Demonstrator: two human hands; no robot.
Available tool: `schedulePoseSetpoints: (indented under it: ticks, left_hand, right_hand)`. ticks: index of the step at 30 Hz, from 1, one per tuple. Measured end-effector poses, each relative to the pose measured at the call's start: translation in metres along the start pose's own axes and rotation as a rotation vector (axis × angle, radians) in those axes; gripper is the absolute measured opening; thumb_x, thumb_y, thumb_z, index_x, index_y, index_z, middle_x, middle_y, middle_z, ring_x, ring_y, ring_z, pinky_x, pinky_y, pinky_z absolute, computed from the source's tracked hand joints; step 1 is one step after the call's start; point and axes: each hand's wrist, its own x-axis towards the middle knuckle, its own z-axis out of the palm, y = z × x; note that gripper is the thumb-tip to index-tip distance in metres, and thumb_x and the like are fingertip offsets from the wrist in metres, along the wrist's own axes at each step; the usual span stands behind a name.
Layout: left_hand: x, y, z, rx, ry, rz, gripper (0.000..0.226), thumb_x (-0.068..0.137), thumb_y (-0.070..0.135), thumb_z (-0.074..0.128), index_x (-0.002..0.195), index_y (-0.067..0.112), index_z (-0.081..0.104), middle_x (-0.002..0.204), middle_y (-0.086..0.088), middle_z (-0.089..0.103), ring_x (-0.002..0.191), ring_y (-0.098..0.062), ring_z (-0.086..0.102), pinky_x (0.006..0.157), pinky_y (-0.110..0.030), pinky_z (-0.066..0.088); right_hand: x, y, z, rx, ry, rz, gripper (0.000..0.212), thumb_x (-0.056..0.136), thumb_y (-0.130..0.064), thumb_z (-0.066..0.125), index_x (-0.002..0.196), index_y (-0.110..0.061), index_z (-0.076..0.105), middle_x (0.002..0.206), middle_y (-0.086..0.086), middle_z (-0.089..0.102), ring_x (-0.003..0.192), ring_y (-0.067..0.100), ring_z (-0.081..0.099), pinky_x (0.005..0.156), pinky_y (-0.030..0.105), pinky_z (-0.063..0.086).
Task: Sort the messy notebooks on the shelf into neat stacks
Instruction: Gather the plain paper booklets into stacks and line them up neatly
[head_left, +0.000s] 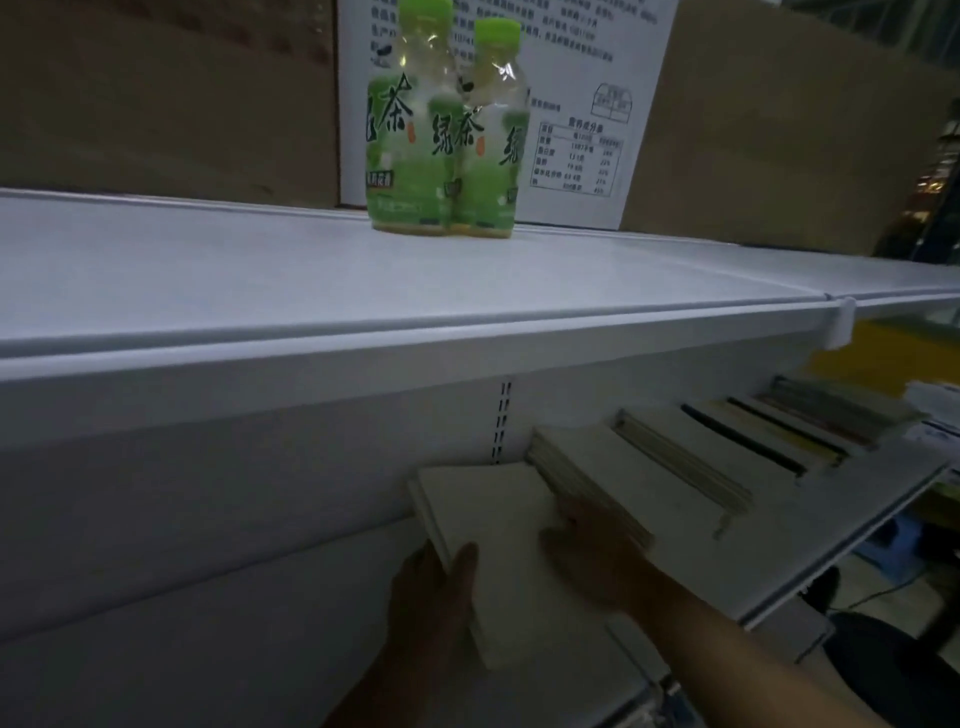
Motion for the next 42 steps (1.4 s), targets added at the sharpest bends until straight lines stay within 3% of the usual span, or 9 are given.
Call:
schedulePoseSetpoints:
  ticks: [3,6,9,15,19,23,28,34,42]
  left_hand:
    - [0.001,0.003,0.001,-0.034,-0.007,-0.030,0.081,0.054,0.078,0.047,0.105,0.020,0.068,0.110,-0.007,0.070,0.103,-0.027,0.065,0.091,-0.046,0.051]
    - [-0.007,0.014,0.000,-0.069,-0.008,-0.098,0.059,0.060,0.077,0.055,0.101,0.036,0.063,0.109,-0.001,0.069,0.102,-0.026,0.064,0.093,-0.045,0.051]
    - [-0.015,0.028,0.001,-0.174,0.024,-0.099,0.026,0.085,0.045,0.061,0.106,0.029,0.062,0.098,0.001,0.068,0.092,-0.020,0.067,0.087,-0.038,0.053]
    - [-0.019,0.027,0.007,-0.250,0.073,-0.109,0.065,0.061,0.059,0.066,0.113,0.021,0.064,0.107,-0.006,0.071,0.096,-0.026,0.069,0.091,-0.046,0.053]
    - [-0.021,0.031,0.010,-0.267,0.120,-0.143,0.022,0.088,0.035,0.060,0.101,0.019,0.067,0.098,-0.006,0.073,0.091,-0.026,0.069,0.089,-0.045,0.053]
    - [-0.023,0.035,0.011,-0.288,0.127,-0.166,0.027,0.091,0.033,0.054,0.106,0.014,0.067,0.099,-0.006,0.072,0.088,-0.021,0.069,0.082,-0.036,0.053]
    - [-0.036,0.053,0.008,-0.340,0.135,-0.253,0.045,0.095,0.046,0.043,0.114,0.012,0.065,0.111,-0.010,0.068,0.104,-0.025,0.064,0.095,-0.036,0.048]
    - [-0.041,0.065,-0.006,-0.319,0.071,-0.314,0.049,0.090,0.041,0.056,0.119,0.002,0.063,0.113,-0.017,0.068,0.102,-0.031,0.065,0.098,-0.044,0.048]
    - [-0.083,0.041,-0.058,-0.336,-0.045,-0.317,0.023,0.091,0.025,0.056,0.093,0.006,0.070,0.085,-0.010,0.075,0.069,-0.020,0.072,0.069,-0.028,0.052]
  right_hand:
    - [0.020,0.001,0.003,0.045,-0.074,-0.012,0.068,0.093,-0.050,0.046,0.149,-0.024,0.019,0.156,-0.002,0.018,0.142,0.017,0.022,0.109,0.024,0.022]
    - [0.033,-0.001,-0.002,0.175,-0.181,-0.011,0.075,0.090,-0.054,0.050,0.150,-0.026,0.016,0.155,-0.004,0.021,0.137,0.017,0.033,0.095,0.019,0.029]
    - [0.036,0.004,0.003,0.155,-0.175,-0.083,0.077,0.089,-0.060,0.045,0.150,-0.025,0.014,0.157,-0.005,0.017,0.142,0.018,0.025,0.113,0.027,0.024]
    - [0.034,0.010,0.005,0.246,-0.158,-0.121,0.076,0.088,-0.057,0.047,0.150,-0.027,0.013,0.156,-0.007,0.021,0.140,0.016,0.028,0.103,0.023,0.027]
    - [0.034,0.013,0.003,0.333,-0.204,-0.137,0.079,0.087,-0.053,0.054,0.150,-0.025,0.015,0.154,-0.006,0.024,0.135,0.017,0.036,0.091,0.019,0.029]
    - [0.032,0.010,0.000,0.346,-0.218,-0.130,0.081,0.085,-0.053,0.056,0.149,-0.024,0.015,0.154,-0.002,0.026,0.136,0.021,0.035,0.105,0.029,0.034]
    - [0.016,0.002,-0.014,0.402,-0.219,-0.137,0.064,0.091,-0.039,0.056,0.145,-0.018,0.028,0.144,0.003,0.041,0.110,0.019,0.049,0.076,0.021,0.033]
    - [-0.009,-0.009,-0.010,0.299,-0.163,-0.144,0.068,0.091,-0.045,0.053,0.145,-0.014,0.027,0.148,0.004,0.035,0.131,0.023,0.039,0.093,0.020,0.033]
    - [-0.051,-0.020,0.020,0.247,-0.298,-0.135,0.079,0.090,-0.056,0.046,0.151,-0.027,0.006,0.155,-0.002,0.025,0.137,0.020,0.034,0.106,0.027,0.033]
